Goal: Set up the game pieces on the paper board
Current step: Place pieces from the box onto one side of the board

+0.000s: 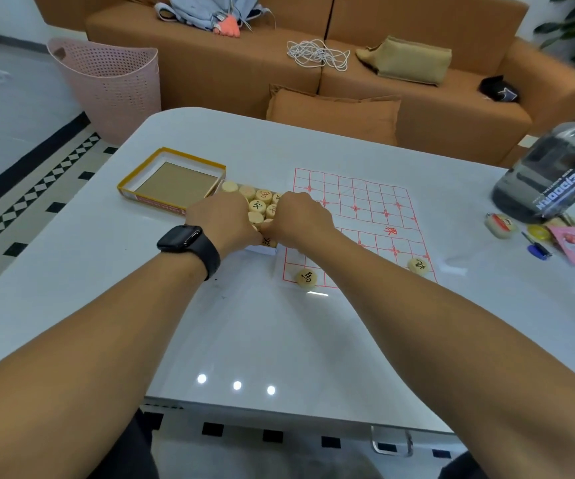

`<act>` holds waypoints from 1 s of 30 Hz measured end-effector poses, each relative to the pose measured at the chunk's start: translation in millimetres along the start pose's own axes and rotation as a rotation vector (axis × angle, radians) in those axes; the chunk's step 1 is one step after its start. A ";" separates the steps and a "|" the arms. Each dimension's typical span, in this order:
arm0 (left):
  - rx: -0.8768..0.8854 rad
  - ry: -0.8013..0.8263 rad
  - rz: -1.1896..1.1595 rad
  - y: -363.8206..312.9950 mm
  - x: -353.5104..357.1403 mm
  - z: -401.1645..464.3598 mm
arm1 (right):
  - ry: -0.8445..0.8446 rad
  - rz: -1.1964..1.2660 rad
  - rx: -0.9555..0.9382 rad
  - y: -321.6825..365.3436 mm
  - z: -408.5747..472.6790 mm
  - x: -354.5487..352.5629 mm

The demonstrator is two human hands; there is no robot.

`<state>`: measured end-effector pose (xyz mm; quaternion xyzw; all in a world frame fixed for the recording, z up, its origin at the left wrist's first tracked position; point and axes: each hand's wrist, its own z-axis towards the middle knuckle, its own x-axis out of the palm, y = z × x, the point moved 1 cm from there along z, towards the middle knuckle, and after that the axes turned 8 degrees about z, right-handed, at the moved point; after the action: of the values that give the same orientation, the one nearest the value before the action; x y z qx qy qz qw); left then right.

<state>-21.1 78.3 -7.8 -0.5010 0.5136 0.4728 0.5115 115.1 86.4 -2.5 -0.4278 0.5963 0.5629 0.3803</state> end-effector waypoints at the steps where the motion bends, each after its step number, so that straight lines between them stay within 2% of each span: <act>1: 0.003 -0.027 0.001 1.2 -3.5 -3.1 | -0.001 0.011 -0.007 -3.0 -2.8 -2.7; 5: 0.033 -0.125 -0.062 6.4 -11.1 -21.6 | -0.017 0.064 -0.053 -22.6 -23.3 -12.8; 10: 0.142 -0.109 -0.181 -6.1 -14.4 -45.2 | -0.055 0.134 -0.074 -72.0 -55.8 -29.1; 14: 0.201 -0.130 -0.300 -30.2 -5.0 -59.8 | -0.189 0.196 -0.056 -119.8 -87.8 -30.7; 18: 0.248 -0.153 -0.418 -58.0 9.6 -71.1 | -0.171 0.162 -0.024 -138.3 -100.7 -28.5; 25: 0.229 -0.186 -0.427 -68.9 19.3 -67.7 | -0.128 0.128 0.027 -152.2 -87.5 -37.2; 30: 0.231 -0.155 -0.400 -64.1 22.7 -62.9 | -0.259 0.117 0.114 -182.0 -76.7 -49.1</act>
<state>40.2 11.5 -26.9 -0.4930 0.4140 0.3371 0.6869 304.9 13.9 -13.6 -0.2938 0.5972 0.5999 0.4441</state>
